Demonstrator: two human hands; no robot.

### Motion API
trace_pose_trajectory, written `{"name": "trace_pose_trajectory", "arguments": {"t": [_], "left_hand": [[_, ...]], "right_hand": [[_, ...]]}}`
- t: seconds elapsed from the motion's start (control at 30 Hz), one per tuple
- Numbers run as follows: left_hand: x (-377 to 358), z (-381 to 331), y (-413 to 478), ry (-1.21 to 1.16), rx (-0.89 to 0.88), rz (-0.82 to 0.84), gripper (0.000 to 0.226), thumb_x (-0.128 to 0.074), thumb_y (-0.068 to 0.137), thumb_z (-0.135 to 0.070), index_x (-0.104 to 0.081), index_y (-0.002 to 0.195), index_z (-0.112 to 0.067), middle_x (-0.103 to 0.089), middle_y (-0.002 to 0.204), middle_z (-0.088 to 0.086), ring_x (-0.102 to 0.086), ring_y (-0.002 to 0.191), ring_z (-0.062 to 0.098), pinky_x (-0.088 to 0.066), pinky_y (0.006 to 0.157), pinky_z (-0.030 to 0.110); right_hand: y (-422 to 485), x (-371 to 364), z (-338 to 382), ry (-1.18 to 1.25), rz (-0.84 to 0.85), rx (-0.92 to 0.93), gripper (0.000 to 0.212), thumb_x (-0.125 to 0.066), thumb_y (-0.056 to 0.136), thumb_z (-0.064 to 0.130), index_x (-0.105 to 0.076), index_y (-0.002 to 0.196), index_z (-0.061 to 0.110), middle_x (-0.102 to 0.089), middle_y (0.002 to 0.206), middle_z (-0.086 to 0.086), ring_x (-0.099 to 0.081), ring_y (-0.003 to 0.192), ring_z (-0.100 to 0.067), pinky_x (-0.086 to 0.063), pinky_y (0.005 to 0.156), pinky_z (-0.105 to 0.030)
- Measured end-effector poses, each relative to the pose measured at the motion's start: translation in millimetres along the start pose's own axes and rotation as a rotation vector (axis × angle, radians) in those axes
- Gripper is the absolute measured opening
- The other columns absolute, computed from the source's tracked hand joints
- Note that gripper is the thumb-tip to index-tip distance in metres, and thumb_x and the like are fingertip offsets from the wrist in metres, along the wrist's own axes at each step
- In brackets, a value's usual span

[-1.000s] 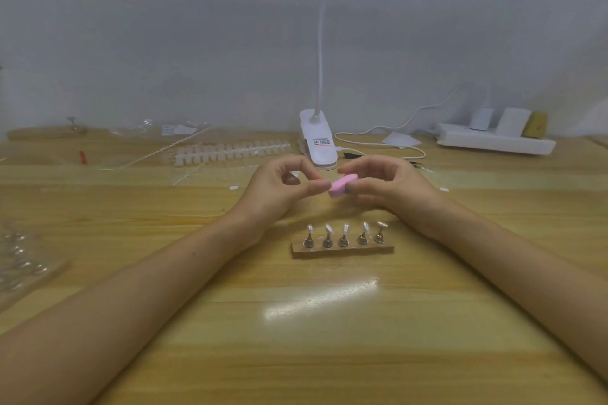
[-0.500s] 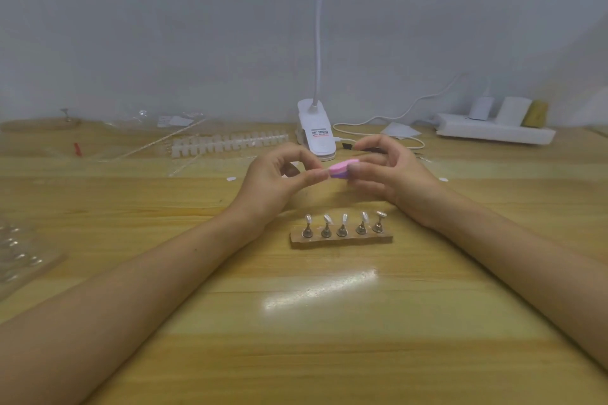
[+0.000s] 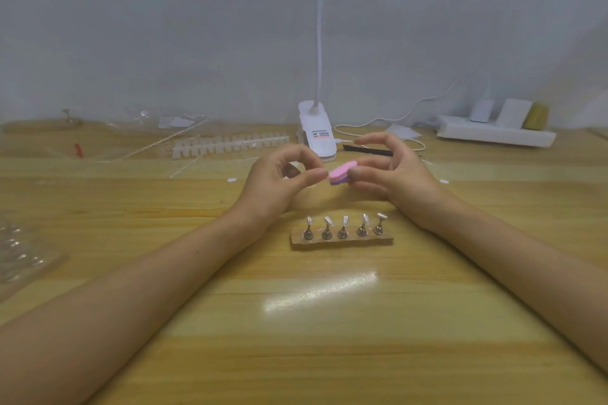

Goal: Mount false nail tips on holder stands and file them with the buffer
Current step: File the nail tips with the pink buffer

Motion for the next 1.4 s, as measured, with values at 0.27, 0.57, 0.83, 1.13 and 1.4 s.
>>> {"name": "trace_pose_trajectory", "arguments": {"t": [0.27, 0.57, 0.83, 1.13, 1.4], "left_hand": [[0.1, 0.0, 0.2, 0.012, -0.007, 0.000, 0.013, -0.074, 0.086, -0.016, -0.065, 0.077, -0.017, -0.059, 0.074, -0.016, -0.047, 0.057, 0.002, -0.036, 0.054, 0.010], [-1.3, 1.2, -0.2, 0.019, 0.011, 0.015, 0.012, -0.073, 0.087, -0.015, -0.065, 0.078, -0.014, -0.058, 0.064, -0.018, -0.045, 0.052, 0.002, -0.035, 0.050, 0.011], [-0.9, -0.1, -1.5, 0.022, 0.017, 0.013, 0.011, -0.073, 0.087, -0.016, -0.065, 0.079, -0.012, -0.060, 0.073, -0.014, -0.047, 0.057, 0.008, -0.037, 0.051, 0.014], [0.6, 1.1, -1.2, -0.007, 0.045, -0.004, 0.013, -0.073, 0.087, -0.015, -0.064, 0.077, -0.016, -0.059, 0.063, -0.018, -0.044, 0.049, -0.001, -0.034, 0.048, 0.010], [-1.1, -0.9, -1.4, 0.016, 0.014, 0.018, 0.011, -0.073, 0.086, -0.016, -0.066, 0.078, -0.014, -0.059, 0.066, -0.017, -0.045, 0.051, 0.001, -0.035, 0.049, 0.011]], "right_hand": [[-0.8, -5.8, 0.5, -0.043, 0.053, 0.009, 0.062, -0.081, 0.074, 0.013, -0.054, 0.129, 0.021, -0.077, 0.100, -0.013, -0.075, 0.094, -0.029, -0.061, 0.086, -0.040], [-2.7, -14.8, -0.2, -0.083, 0.129, 0.013, 0.064, -0.079, 0.079, 0.005, -0.053, 0.135, 0.023, -0.076, 0.101, -0.015, -0.075, 0.092, -0.029, -0.061, 0.077, -0.034], [-2.3, -12.4, 1.1, -0.077, 0.095, 0.022, 0.067, -0.080, 0.078, 0.010, -0.052, 0.136, 0.023, -0.076, 0.101, -0.013, -0.075, 0.094, -0.028, -0.061, 0.077, -0.032], [0.4, 2.4, 1.4, 0.029, -0.023, 0.022, 0.067, -0.078, 0.076, 0.015, -0.052, 0.137, 0.018, -0.077, 0.102, -0.011, -0.074, 0.097, -0.025, -0.060, 0.081, -0.031], [0.9, 4.3, 3.1, 0.006, -0.041, 0.056, 0.066, -0.077, 0.077, 0.013, -0.051, 0.138, 0.018, -0.077, 0.102, -0.009, -0.074, 0.098, -0.022, -0.058, 0.093, -0.038]]}}
Point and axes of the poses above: each hand's wrist, its own y-axis towards the middle knuckle, its own x-axis out of the back of the hand, z = x × y, the point moved 8 cm from there along y, towards the middle knuckle
